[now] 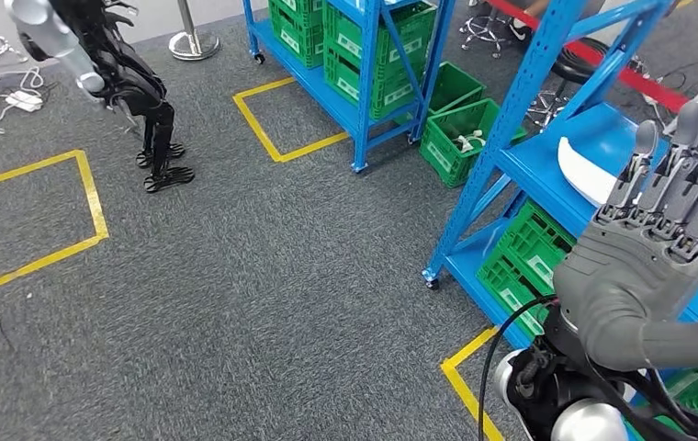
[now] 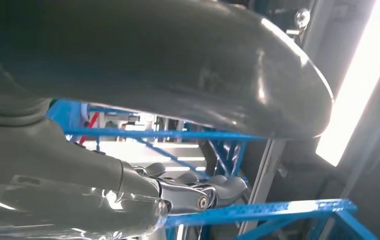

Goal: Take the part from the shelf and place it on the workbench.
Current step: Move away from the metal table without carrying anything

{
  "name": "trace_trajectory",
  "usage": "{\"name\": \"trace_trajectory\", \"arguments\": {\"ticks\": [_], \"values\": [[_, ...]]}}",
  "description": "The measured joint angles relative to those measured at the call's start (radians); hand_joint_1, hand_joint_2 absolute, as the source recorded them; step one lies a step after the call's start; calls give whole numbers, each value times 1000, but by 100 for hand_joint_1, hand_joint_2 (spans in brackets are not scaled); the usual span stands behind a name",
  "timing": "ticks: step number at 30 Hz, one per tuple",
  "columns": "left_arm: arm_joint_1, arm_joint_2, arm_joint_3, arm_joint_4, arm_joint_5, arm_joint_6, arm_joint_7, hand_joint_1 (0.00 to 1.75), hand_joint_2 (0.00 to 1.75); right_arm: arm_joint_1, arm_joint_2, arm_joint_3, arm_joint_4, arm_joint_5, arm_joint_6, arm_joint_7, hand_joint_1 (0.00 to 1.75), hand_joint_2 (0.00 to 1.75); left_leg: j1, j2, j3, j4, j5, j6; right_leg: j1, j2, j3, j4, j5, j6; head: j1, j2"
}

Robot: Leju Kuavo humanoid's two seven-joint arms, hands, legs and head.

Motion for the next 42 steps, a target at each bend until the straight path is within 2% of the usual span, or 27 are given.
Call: {"name": "trace_trajectory", "arguments": {"ticks": [1, 3, 5, 7, 8, 10, 11, 12, 14, 16, 17, 18, 20, 22, 23, 24, 26, 27, 29, 31, 33, 35, 37, 38, 39, 40, 42], "values": [[-1, -2, -1, -1, -1, 0, 0, 0, 0, 1, 0, 1, -1, 1, 0, 1, 0, 0, 2, -4, 6, -2, -4, -6, -1, 8, 6, -6, 1, -5, 1, 0], [-3, -4, -5, -4, -3, 0, 0, 0, 0, -4, -1, 3, -5, 6, 0, 4, 0, 0, 5, -64, -2, 32, -28, -13, -8, 24, 23, -24, 5, -15, -2, 0], [-2, -4, -9, -5, -6, -1, -1, 0, 0, -9, -1, 4, -7, 11, 0, 9, 0, 0, 6, -128, -62, 143, -76, -15, -11, 41, 32, -32, 5, -23, -12, 0], [4, -4, -14, -5, -8, -2, -1, 0, 0, -10, -1, 6, -7, 13, 0, 12, 0, 0, 6, -133, -138, 254, -102, -16, -10, 68, 35, -30, 1, -27, -22, 0], [6, -4, -16, -5, -10, -3, -2, 0, 0, -10, -1, 7, -7, 16, 0, 13, 0, 0, 6, -131, -157, 266, -87, -16, -10, 84, 37, -29, -2, -27, -26, 0], [7, -3, -17, -5, -14, -4, -3, 0, 0, -12, -1, 8, -7, 22, 0, 16, 0, 0, 7, -141, -141, 184, -6, -14, -12, 113, 43, -23, -10, -22, -34, 0], [6, -3, -17, -5, -16, -4, -4, 0, 0, -13, -1, 9, -8, 26, 0, 17, 0, 0, 9, -169, -118, 124, 31, -13, -13, 125, 46, -19, -16, -18, -38, 0], [6, -3, -18, -5, -18, -4, -5, 0, 0, -16, -1, 10, -8, 30, 0, 20, 0, 0, 11, -195, -96, 69, 54, -11, -15, 137, 46, -13, -22, -12, -40, 0], [6, -2, -19, -5, -22, -4, -7, 0, 0, -22, -1, 11, -8, 39, 0, 29, 0, 0, 11, -226, -71, 21, 55, -4, -22, 161, 41, -9, -27, 1, -43, 0], [4, -2, -21, -6, -26, -5, -8, 0, 0, -28, -2, 11, -9, 42, 0, 38, 0, 0, 9, -201, -61, 9, 51, 5, -27, 185, 36, -12, -26, 13, -43, 0], [3, -2, -21, -6, -27, -6, -8, 0, 0, -31, -3, 11, -10, 42, 0, 41, 0, 0, 11, -185, -55, 3, 51, 10, -25, 176, 33, -7, -31, 19, -41, 0], [2, -2, -22, -6, -28, -6, -8, 0, 0, -36, -4, 11, -10, 42, 0, 43, 0, 0, 12, -168, -48, -3, 50, 14, -23, 153, 22, 16, -44, 24, -35, 0], [1, -4, -23, -7, -29, -7, -9, 0, 0, -43, -5, 12, -9, 42, 0, 48, 0, 0, 12, -130, -37, -9, 44, 22, -21, 89, -32, 119, -92, 34, -21, 0], [2, -3, -24, -7, -30, -8, -9, 0, 0, -45, -5, 14, -7, 42, 0, 50, 0, 0, 8, -93, -30, -9, 35, 25, -24, 62, -100, 237, -130, 41, -13, 0], [2, -3, -24, -6, -30, -9, -9, 0, 0, -45, -5, 15, -6, 41, 0, 51, 0, 0, 7, -76, -25, -9, 30, 25, -26, 57, -115, 258, -123, 42, -9, 0], [1, -2, -24, -7, -31, -10, -9, 0, 0, -45, -5, 15, -6, 41, 0, 52, 0, 0, 6, -62, -19, -9, 25, 24, -26, 54, -112, 241, -97, 41, -6, 0], [-2, -4, -24, -7, -33, -13, -9, 0, 0, -45, -5, 16, -3, 40, 0, 52, 0, 0, 5, -39, -3, -10, 13, 20, -22, 32, -58, 121, -18, 30, 2, 0], [-4, -6, -24, -7, -33, -15, -9, 0, 0, -46, -5, 16, -2, 39, 0, 52, 0, 0, 3, -31, 4, -10, 7, 17, -16, 15, -28, 61, 7, 23, 4, 0], [-7, -8, -25, -7, -34, -17, -8, 0, 0, -47, -5, 16, -2, 36, 0, 52, 0, 0, 1, -16, 10, -12, 1, 8, -5, -9, 3, -1, 13, 9, 6, 0], [-8, -11, -25, -7, -34, -18, -7, 0, 0, -46, -6, 17, -2, 34, 0, 52, 0, 0, 0, -2, 16, -17, -4, -3, -2, 3, 8, -13, 6, -2, 6, 0], [-10, -12, -25, -8, -34, -19, -6, 0, 0, -47, -7, 18, -2, 33, 0, 52, 0, 0, 3, -50, 16, -1, -20, -11, -8, 19, 18, -27, 8, -10, 2, 0], [-10, -12, -25, -8, -34, -19, -6, 0, 0, -48, -7, 19, -2, 33, 0, 52, 0, 0, 6, -121, -32, 97, -66, -15, -13, 35, 28, -36, 9, -18, -9, 0], [-4, -12, -25, -7, -34, -19, -6, 0, 0, -46, -8, 20, 0, 32, 0, 52, 0, 0, 6, -134, -114, 228, -107, -17, -13, 59, 32, -36, 5, -24, -20, 0], [0, -12, -26, -7, -34, -20, -6, 0, 0, -46, -8, 21, 1, 32, 0, 52, 0, 0, 6, -131, -142, 260, -104, -18, -13, 74, 34, -35, 3, -24, -23, 0], [2, -11, -27, -7, -34, -20, -7, 0, 0, -46, -9, 22, 1, 32, 0, 52, 0, 0, 6, -130, -153, 255, -78, -18, -13, 89, 37, -33, 0, -23, -27, 0], [4, -11, -29, -7, -35, -21, -8, 0, 0, -46, -9, 22, 1, 32, 0, 52, 0, 0, 6, -134, -146, 213, -35, -17, -14, 104, 41, -30, -5, -21, -32, 0], [6, -10, -31, -7, -35, -21, -9, 0, 0, -48, -9, 23, 1, 32, 1, 52, 0, 0, 11, -184, -104, 90, 43, -14, -16, 130, 45, -20, -17, -13, -42, 0]]}}
